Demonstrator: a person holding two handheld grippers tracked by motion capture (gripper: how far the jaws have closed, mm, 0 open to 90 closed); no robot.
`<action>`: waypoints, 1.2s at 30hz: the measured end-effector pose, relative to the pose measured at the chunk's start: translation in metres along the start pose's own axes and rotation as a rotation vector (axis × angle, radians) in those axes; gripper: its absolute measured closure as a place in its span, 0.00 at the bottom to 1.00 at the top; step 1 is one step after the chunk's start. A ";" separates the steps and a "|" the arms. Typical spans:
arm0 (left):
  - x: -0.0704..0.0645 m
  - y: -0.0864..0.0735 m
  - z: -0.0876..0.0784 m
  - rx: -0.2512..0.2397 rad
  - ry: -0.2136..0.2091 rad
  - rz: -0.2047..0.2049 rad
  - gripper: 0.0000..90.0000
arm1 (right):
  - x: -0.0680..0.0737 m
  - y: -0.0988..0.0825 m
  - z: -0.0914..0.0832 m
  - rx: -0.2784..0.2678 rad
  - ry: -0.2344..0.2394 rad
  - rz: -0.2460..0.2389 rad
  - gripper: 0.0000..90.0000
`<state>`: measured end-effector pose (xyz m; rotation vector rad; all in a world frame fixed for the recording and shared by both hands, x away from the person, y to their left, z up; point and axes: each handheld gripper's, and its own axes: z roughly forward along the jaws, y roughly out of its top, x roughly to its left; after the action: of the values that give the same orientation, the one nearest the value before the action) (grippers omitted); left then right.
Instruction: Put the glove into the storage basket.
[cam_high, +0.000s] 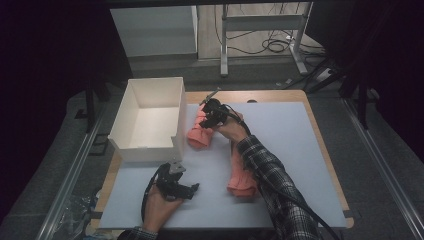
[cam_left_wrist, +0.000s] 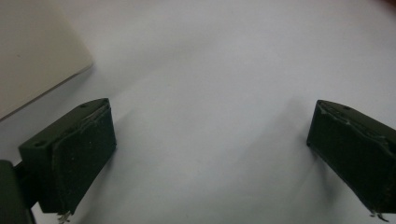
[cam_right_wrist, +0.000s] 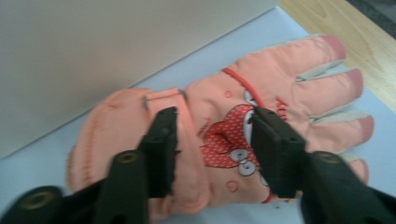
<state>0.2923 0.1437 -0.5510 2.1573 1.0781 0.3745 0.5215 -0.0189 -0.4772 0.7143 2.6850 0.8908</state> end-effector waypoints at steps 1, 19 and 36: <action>0.000 0.000 0.000 0.000 0.000 0.000 0.01 | 0.000 0.000 0.000 0.000 0.000 0.000 0.53; 0.000 0.000 0.000 0.000 0.000 0.000 0.01 | 0.006 -0.006 0.021 0.090 0.087 -0.032 0.88; 0.000 0.000 0.000 0.001 0.001 0.002 0.01 | 0.015 0.002 -0.038 -0.009 -0.001 -0.152 0.93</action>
<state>0.2923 0.1439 -0.5510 2.1594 1.0772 0.3756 0.4959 -0.0287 -0.4467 0.5005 2.6905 0.8627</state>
